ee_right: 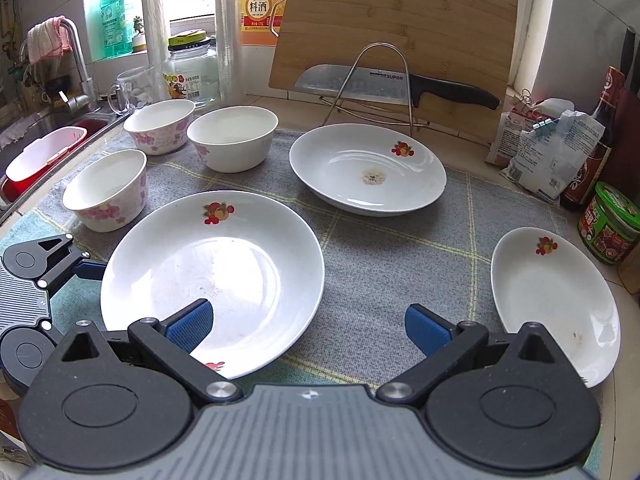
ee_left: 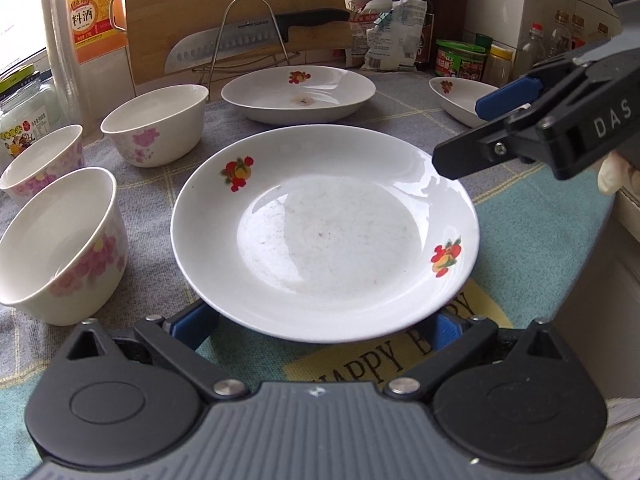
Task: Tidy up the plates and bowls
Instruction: 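Grasp the rim of the deep white fruit-print plate with the right tool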
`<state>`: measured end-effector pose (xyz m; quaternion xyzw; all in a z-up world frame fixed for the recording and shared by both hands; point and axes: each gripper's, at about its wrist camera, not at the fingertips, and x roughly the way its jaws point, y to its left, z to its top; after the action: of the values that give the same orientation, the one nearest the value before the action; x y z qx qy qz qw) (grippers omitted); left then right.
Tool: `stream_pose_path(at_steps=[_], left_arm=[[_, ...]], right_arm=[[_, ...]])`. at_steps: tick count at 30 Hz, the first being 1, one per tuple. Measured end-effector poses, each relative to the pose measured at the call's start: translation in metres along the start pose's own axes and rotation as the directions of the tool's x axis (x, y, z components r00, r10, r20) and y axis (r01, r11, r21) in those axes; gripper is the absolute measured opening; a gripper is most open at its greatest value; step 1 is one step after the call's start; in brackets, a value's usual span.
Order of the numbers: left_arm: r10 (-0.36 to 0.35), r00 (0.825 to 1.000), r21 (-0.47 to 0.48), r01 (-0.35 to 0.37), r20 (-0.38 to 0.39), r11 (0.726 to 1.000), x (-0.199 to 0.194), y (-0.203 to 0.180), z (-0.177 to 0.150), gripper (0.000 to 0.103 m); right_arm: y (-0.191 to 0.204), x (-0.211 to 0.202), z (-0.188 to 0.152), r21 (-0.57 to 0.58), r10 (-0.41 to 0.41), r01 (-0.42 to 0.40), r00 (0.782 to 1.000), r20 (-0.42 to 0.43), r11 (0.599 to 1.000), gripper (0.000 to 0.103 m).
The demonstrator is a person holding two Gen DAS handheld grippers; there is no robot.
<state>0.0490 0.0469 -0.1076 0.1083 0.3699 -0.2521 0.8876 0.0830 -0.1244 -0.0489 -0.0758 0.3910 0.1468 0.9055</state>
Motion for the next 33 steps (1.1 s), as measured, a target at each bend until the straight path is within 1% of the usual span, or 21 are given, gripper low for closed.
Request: stream_pose_path(at_steps=[6,10,16,19,22,25,30,33], left_arm=[[-0.001,1.0,0.002,0.0,0.012,1.0,0.0,0.0,-0.002,0.103],[-0.001,1.0,0.004,0.001,0.004,1.0,0.0,0.0,-0.001,0.103],[0.002,1.0,0.001,-0.002,0.012,1.0,0.0,0.0,-0.002,0.103],[0.0,1.0,0.004,0.0,0.014,1.0,0.0,0.0,-0.001,0.103],[-0.002,1.0,0.006,0.002,0.015,1.0,0.0,0.0,-0.002,0.103],[-0.003,1.0,0.007,0.003,0.019,1.0,0.0,0.0,-0.003,0.103],[-0.017,1.0,0.023,0.017,0.021,1.0,0.0,0.002,-0.002,0.103],[-0.026,0.999,0.033,0.025,0.025,0.999,0.0,0.003,-0.002,0.103]], right_arm=[[-0.002,0.032,0.011,-0.06,0.091,-0.094,0.994,-0.054,0.994,0.103],[-0.005,0.057,0.014,-0.08,0.173,-0.184,0.977,-0.121,0.98,0.103],[-0.004,0.078,0.019,-0.118,0.249,-0.271,0.953,-0.172,0.955,0.103],[-0.004,0.088,0.024,-0.126,0.277,-0.305,0.939,-0.203,0.944,0.103],[-0.002,0.094,0.029,-0.153,0.296,-0.331,0.931,-0.212,0.931,0.103],[-0.003,0.099,0.035,-0.157,0.319,-0.356,0.922,-0.219,0.921,0.103],[-0.002,0.104,0.043,-0.187,0.337,-0.384,0.91,-0.24,0.904,0.103],[0.0,0.109,0.048,-0.207,0.35,-0.406,0.9,-0.26,0.89,0.103]])
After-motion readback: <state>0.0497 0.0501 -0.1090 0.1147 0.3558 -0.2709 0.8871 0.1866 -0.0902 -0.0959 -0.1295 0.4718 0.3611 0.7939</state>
